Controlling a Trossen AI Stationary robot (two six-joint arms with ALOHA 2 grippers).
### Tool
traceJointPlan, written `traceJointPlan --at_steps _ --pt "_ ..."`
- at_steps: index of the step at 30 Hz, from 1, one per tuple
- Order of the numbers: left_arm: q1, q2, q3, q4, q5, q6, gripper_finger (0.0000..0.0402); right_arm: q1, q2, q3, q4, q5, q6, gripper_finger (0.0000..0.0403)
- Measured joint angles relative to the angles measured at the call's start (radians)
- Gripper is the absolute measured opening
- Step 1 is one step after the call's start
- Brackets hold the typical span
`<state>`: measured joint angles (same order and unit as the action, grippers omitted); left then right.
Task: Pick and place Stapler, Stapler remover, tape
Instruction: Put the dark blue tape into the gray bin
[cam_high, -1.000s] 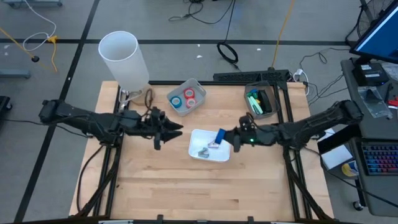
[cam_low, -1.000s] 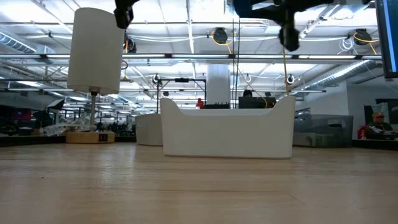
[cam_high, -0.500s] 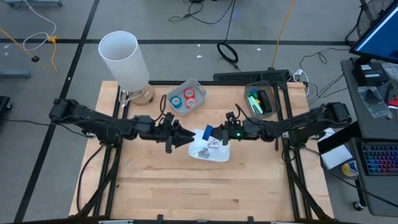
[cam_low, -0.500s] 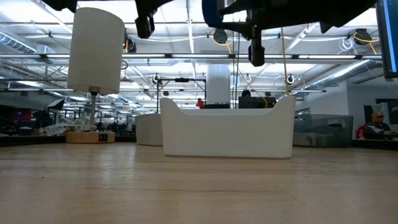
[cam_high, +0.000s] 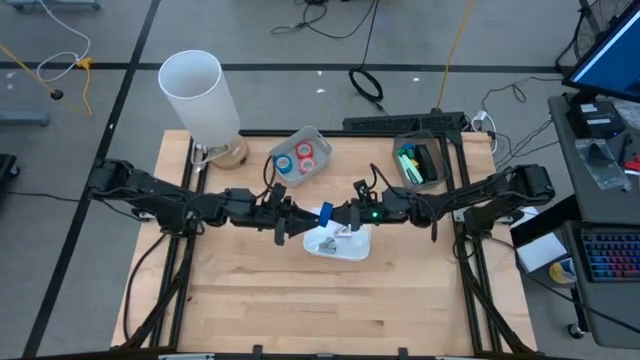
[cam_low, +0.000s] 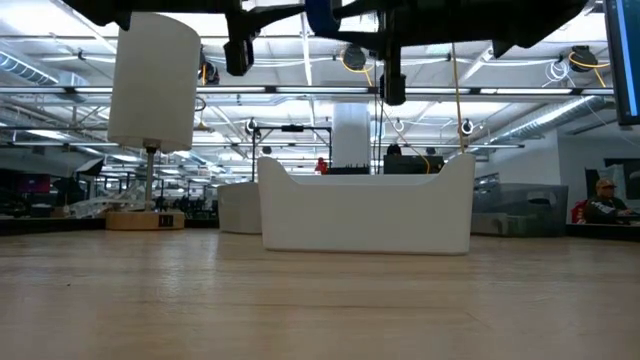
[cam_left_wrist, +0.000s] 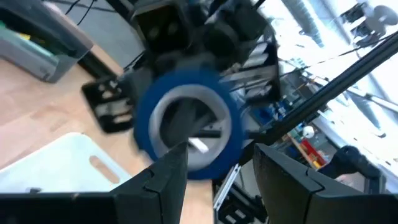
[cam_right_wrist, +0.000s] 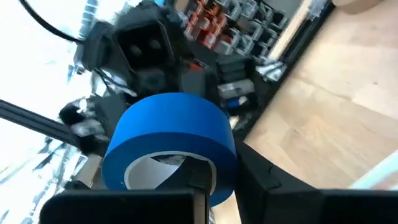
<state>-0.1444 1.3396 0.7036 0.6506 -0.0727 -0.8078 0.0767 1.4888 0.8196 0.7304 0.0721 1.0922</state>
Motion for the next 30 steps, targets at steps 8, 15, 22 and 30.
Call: traceJointPlan --at_steps 8,15,22,30 --pt "0.001 -0.002 0.001 0.002 -0.012 0.014 0.0182 -0.005 0.024 0.072 -0.091 -0.039 0.000 0.0030" --pt "0.001 -0.002 0.011 -0.008 0.001 0.019 0.0181 -0.027 0.047 0.103 -0.145 -0.053 0.014 0.0030" --pt "0.003 -0.002 0.014 -0.014 0.021 0.032 0.0092 -0.038 0.048 0.104 -0.134 -0.062 0.003 0.0034" --pt "0.001 -0.002 0.014 -0.026 0.057 0.068 0.0033 -0.041 0.048 0.104 -0.139 -0.113 -0.082 0.0091"
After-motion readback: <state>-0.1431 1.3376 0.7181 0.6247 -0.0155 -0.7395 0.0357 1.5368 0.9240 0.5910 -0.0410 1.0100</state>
